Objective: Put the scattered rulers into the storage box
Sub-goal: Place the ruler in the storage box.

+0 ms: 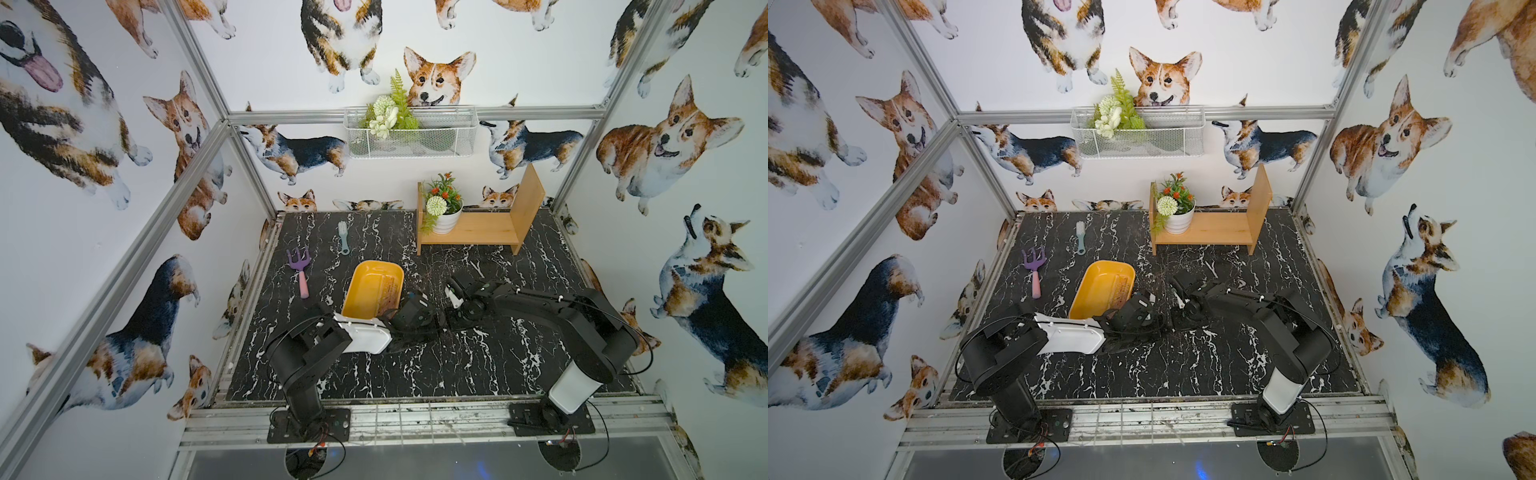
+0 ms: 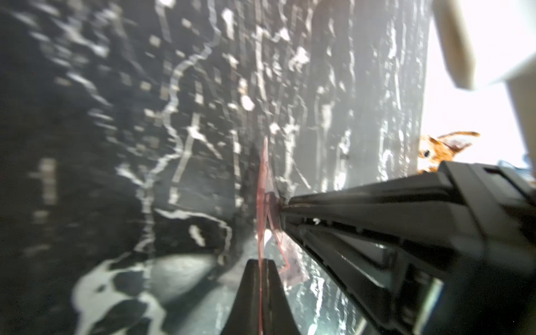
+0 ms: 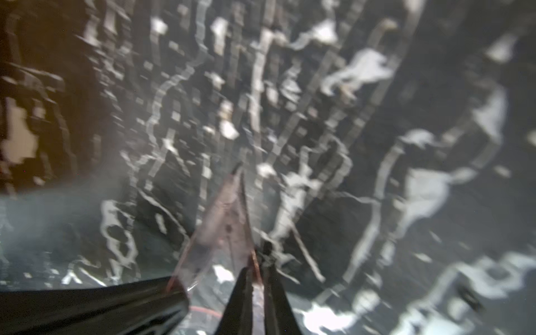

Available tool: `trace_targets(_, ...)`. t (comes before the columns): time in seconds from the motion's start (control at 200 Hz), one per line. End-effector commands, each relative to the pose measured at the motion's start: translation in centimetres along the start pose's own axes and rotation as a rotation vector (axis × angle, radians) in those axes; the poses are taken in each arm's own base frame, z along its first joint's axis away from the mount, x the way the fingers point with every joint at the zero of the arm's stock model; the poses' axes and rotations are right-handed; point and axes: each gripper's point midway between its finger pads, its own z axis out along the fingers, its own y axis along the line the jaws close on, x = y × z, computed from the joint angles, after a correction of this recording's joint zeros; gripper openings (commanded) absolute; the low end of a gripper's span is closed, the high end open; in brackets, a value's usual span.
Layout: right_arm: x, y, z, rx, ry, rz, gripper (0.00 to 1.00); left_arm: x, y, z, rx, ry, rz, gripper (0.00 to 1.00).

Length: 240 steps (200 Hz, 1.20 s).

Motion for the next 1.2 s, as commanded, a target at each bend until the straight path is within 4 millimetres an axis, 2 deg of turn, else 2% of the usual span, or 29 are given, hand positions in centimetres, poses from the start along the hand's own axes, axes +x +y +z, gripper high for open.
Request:
trace_targets(0.0,0.9,-3.4,-2.9,0.142,0.019,0.048,0.30,-0.2,-0.9,-0.6,0.021,0.011,0.012,0.00)
trace_targets(0.03,-0.1,-3.5,-4.0,0.133,-0.025,0.065,0.36,-0.5,-1.1,-0.9,0.022,0.006,0.016,0.00)
trace_targets(0.1,-1.6,-3.5,-6.3,0.095,-0.106,0.093,0.42,-1.2,-1.9,-1.9,0.027,-0.018,0.037,0.00)
trace_targets(0.13,-2.5,-3.4,-8.0,0.054,-0.163,0.108,0.44,-1.4,-1.7,-2.0,0.010,-0.020,0.045,0.00)
trace_targets(0.155,-2.9,-3.2,-8.8,0.028,-0.189,0.115,0.45,-2.0,-2.8,-3.1,0.029,-0.043,0.062,0.00)
trace_targets(0.245,-4.4,-2.6,-12.2,-0.116,-0.292,0.152,0.49,-3.3,-3.8,-5.1,0.016,-0.077,0.102,0.00)
trace_targets(0.395,-5.4,-1.4,-15.3,-0.331,-0.343,0.220,0.50,-6.2,-4.9,-9.0,-0.007,-0.154,0.149,0.00)
trace_targets(0.596,-6.4,1.2,-16.9,-0.523,-0.346,0.237,0.49,-9.4,-3.4,-13.2,-0.111,-0.181,0.202,0.00)
trace_targets(0.731,-7.1,1.5,-17.2,-0.540,-0.349,0.235,0.49,-10.5,-1.7,-14.9,-0.182,-0.161,0.232,0.00)
trace_targets(1.016,-7.4,1.7,-16.5,-0.540,-0.327,0.227,0.50,-10.7,2.6,-15.7,-0.327,-0.061,0.274,0.00)
trace_targets(1.196,-7.5,1.7,-16.0,-0.540,-0.317,0.227,0.50,-11.3,4.4,-16.0,-0.399,-0.047,0.286,0.00)
